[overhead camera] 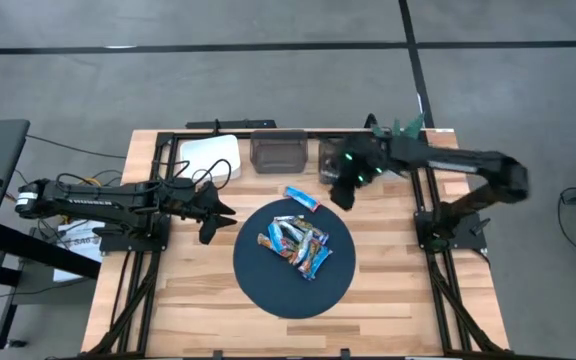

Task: Pick and place Granola Bars by type
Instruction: Put the yellow granola bar into the right black bin

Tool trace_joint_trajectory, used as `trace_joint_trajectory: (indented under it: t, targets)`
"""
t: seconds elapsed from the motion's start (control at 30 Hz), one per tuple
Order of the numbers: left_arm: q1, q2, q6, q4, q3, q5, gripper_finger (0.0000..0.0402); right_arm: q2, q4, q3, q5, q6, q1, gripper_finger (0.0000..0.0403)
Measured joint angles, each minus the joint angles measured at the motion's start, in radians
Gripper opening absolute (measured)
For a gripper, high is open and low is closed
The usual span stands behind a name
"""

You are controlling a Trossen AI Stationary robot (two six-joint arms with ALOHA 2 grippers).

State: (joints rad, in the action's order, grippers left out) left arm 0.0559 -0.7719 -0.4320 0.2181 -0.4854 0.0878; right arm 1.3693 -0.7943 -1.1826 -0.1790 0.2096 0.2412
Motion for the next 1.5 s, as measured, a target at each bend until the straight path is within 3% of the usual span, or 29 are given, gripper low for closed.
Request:
trace_joint_trajectory:
  t: [0.13, 0.27, 0.47, 0.63, 0.9, 1.23, 1.5]
  targets:
    - [0.0, 0.0, -0.071, 0.0, 0.0, -0.01, 0.0153, -0.139, 0.22, 0.189, -0.032, 0.14, -0.111, 0.0119]
    - [-0.002, -0.001, -0.137, -0.002, 0.0, -0.012, 0.0153, -0.176, 0.361, 0.3, -0.023, 0.273, -0.216, 0.0119]
    - [-0.063, -0.067, -0.144, -0.037, -0.001, 0.065, 0.0153, -0.122, 0.43, 0.335, 0.027, 0.285, -0.346, 0.0118]
    - [-0.139, -0.174, -0.143, -0.118, -0.001, 0.039, 0.0153, -0.085, 0.447, 0.335, 0.067, 0.263, -0.417, 0.0118]
    - [-0.205, -0.428, -0.036, -0.229, -0.005, -0.01, 0.0154, -0.121, 0.443, 0.335, 0.08, 0.256, -0.459, 0.0118]
    - [-0.197, -0.722, 0.205, -0.154, -0.191, -0.196, 0.0154, -0.215, 0.429, 0.334, 0.103, 0.269, -0.451, 0.0118]
    - [-0.17, -0.873, 0.351, -0.036, -0.332, -0.156, 0.0153, -0.256, 0.42, 0.334, 0.109, 0.28, -0.446, 0.0118]
